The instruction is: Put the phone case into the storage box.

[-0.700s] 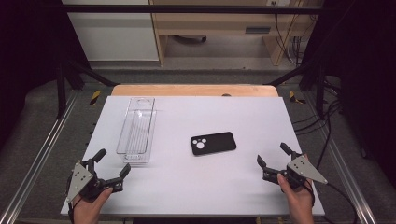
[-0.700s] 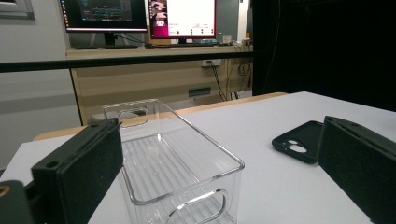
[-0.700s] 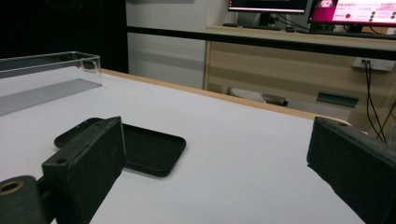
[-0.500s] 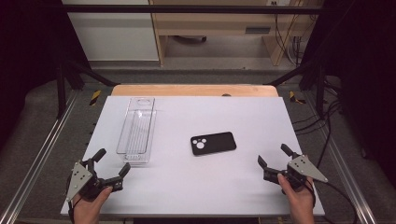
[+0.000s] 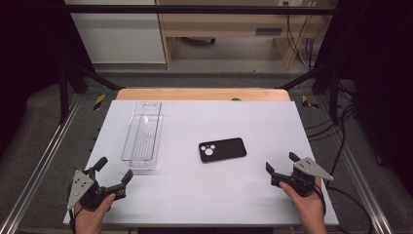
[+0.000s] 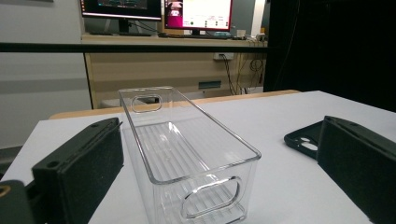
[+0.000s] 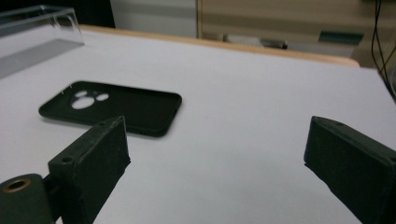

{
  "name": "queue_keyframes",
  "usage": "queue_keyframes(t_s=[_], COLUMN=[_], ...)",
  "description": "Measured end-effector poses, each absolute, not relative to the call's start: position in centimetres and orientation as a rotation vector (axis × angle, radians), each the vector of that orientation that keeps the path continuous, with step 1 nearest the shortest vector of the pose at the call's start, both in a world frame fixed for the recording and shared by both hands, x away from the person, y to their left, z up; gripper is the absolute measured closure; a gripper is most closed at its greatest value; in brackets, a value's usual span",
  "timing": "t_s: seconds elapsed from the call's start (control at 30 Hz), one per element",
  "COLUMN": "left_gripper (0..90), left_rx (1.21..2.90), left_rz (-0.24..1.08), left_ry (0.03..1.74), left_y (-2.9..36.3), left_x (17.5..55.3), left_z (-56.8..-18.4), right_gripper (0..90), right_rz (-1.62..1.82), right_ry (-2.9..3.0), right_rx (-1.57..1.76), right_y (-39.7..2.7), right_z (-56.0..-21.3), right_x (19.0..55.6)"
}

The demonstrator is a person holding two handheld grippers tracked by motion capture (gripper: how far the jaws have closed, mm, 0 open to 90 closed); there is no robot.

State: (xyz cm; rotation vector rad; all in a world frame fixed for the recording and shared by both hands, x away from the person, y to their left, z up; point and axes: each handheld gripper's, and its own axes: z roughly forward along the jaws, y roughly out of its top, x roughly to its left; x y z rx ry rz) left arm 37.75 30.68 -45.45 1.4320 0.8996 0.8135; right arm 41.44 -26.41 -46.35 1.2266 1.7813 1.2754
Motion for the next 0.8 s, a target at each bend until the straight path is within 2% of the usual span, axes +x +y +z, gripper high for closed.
queue_keyframes(t_s=[0.3, 0.8], left_gripper=[0.0, 0.1], left_rx=[1.454, 1.462], left_rz=[0.804, 0.801], left_ry=[0.896, 0.898], left_y=[30.6, 30.7], left_x=[37.5, 37.3], left_z=[-45.6, -45.5], right_gripper=[7.9, 11.6], right_rz=[1.093, 1.001], right_ry=[1.971, 2.197], right_rx=[1.188, 1.182], right_y=[-24.7, -21.8], right_z=[-44.7, -43.3], right_x=[44.6, 49.0])
